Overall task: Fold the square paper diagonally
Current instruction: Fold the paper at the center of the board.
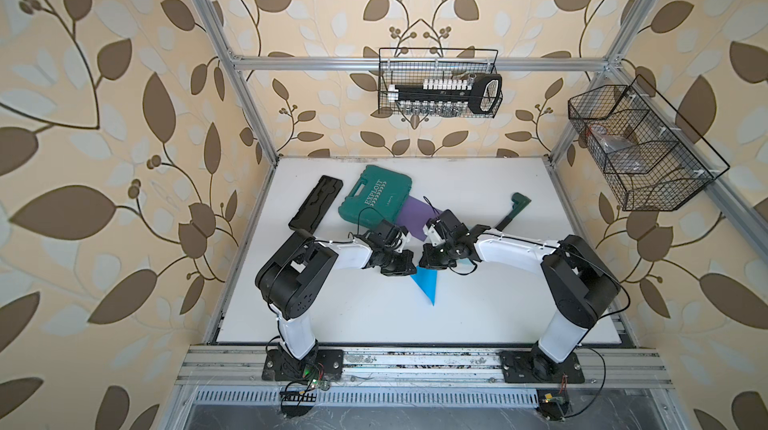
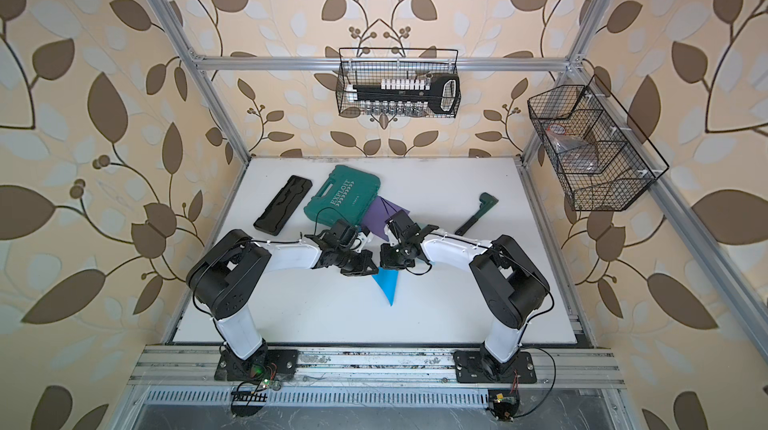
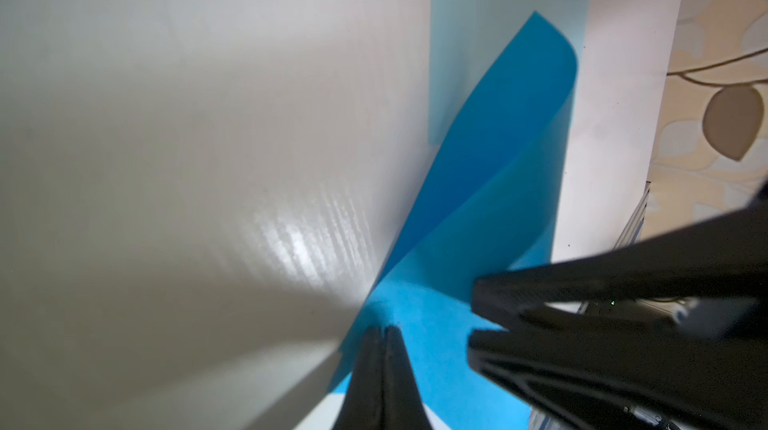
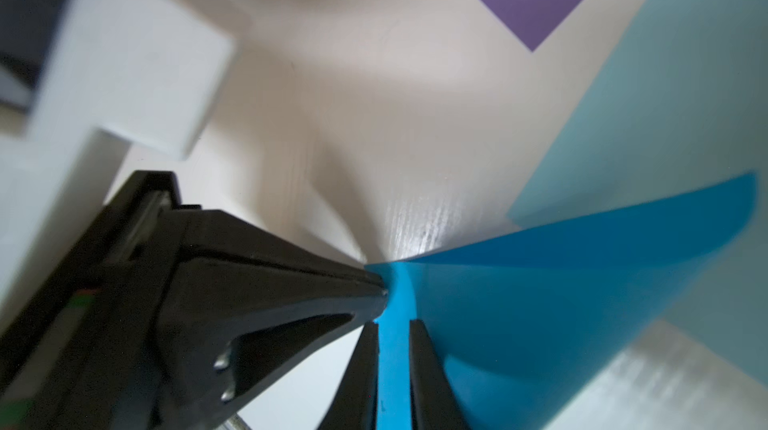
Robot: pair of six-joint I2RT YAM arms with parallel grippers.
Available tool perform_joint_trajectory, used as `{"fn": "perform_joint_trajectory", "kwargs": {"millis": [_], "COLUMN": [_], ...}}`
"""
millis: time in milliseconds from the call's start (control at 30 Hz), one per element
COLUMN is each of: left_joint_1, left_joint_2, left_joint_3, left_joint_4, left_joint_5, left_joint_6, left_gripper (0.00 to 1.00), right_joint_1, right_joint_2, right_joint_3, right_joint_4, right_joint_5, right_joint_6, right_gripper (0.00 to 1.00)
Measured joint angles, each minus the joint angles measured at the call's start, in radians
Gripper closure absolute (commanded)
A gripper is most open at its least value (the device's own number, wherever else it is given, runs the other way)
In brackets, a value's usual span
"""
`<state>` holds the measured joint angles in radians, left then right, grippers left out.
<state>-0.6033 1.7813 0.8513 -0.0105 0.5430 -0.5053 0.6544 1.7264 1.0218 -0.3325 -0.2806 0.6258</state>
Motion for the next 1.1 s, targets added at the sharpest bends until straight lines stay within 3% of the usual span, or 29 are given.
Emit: {"fn": "perform_joint_trajectory", "kwargs": {"millis": [267, 433, 733, 1100], "left_joint_1": [0.000, 0.000, 0.000, 0.000], "left_joint_2": [0.000, 0.000, 0.000, 0.000], "left_joint_3": [0.000, 0.000, 0.000, 0.000], "left_joint_4": [0.000, 0.000, 0.000, 0.000], "left_joint_5": [0.000, 0.000, 0.000, 0.000], "left_joint_6": [0.001, 0.001, 0.001, 0.002], "left_gripper": [1.00, 1.00, 1.00, 1.00], "right_joint_1": [0.000, 0.000, -0.005, -0.015], "right_joint_2": [-0.084, -0.090, -0.077, -0.031], "right_joint_3": [0.000, -0.008, -0.021, -0.031], "right_joint_4": [-0.078, -0.110, -0.108, -0.091], "right_joint_5": [0.049, 0.075, 0.071, 0.063], "right_joint_6": [-0.005, 0.004, 0.018, 0.029], "right_gripper": [0.58, 0.38, 0.42, 0.40]}}
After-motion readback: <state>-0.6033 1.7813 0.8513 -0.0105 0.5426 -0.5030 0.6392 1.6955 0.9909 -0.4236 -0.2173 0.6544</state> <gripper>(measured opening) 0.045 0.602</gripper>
